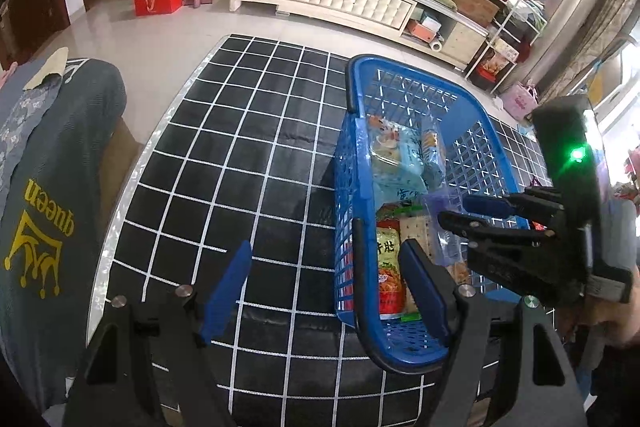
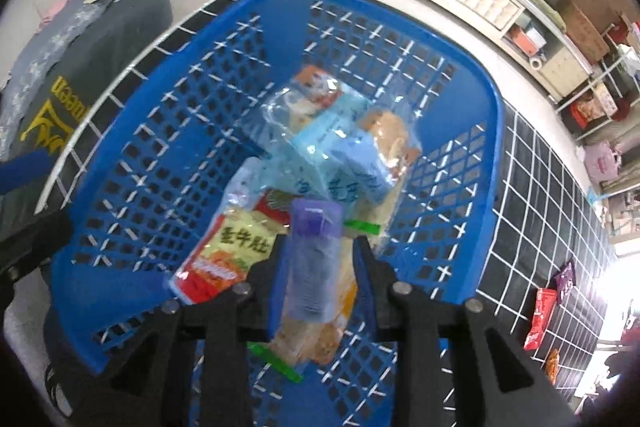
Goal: Organize snacks
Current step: 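Open the left tool to drop the crackers while the right tool lowers and releases the gum, then move both tools back toward the red, purple and orange packets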
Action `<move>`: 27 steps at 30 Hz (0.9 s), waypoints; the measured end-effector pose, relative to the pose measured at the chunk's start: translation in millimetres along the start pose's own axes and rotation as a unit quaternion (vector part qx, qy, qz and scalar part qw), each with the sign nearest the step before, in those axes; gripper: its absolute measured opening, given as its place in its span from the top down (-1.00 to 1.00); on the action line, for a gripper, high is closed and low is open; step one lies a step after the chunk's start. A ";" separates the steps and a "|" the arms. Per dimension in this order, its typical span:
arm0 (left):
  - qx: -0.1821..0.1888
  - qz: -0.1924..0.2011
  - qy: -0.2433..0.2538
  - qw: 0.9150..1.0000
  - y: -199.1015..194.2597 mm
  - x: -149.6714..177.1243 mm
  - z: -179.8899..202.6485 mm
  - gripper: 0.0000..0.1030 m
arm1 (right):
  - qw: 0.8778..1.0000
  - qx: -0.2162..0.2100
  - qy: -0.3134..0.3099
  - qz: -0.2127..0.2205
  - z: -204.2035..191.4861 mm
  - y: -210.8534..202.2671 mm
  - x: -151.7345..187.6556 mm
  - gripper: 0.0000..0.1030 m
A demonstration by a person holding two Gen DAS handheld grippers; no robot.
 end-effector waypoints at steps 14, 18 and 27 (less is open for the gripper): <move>-0.003 0.005 0.015 1.000 -5.5 6.8 16.6 -0.45 | 0.999 -0.018 0.014 0.048 13.7 -36.4 20.5 0.30; -0.008 0.008 0.028 1.000 -11.4 7.9 31.0 -0.45 | 0.997 -0.036 0.033 0.067 27.9 -53.7 38.8 0.30; -0.022 0.017 0.074 0.997 -25.4 5.5 84.5 -0.45 | 0.989 -0.063 0.081 0.105 75.2 -79.5 77.0 0.29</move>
Point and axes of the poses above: each gripper's, at about its wrist camera, not at the fingertips, and y roughly the way its jaws point, z to its right, x to its underside, the point moved 9 cm from there along y, roughly the way its jaws point, and after that the axes turned 14 degrees about -z, right-handed, at the moved point
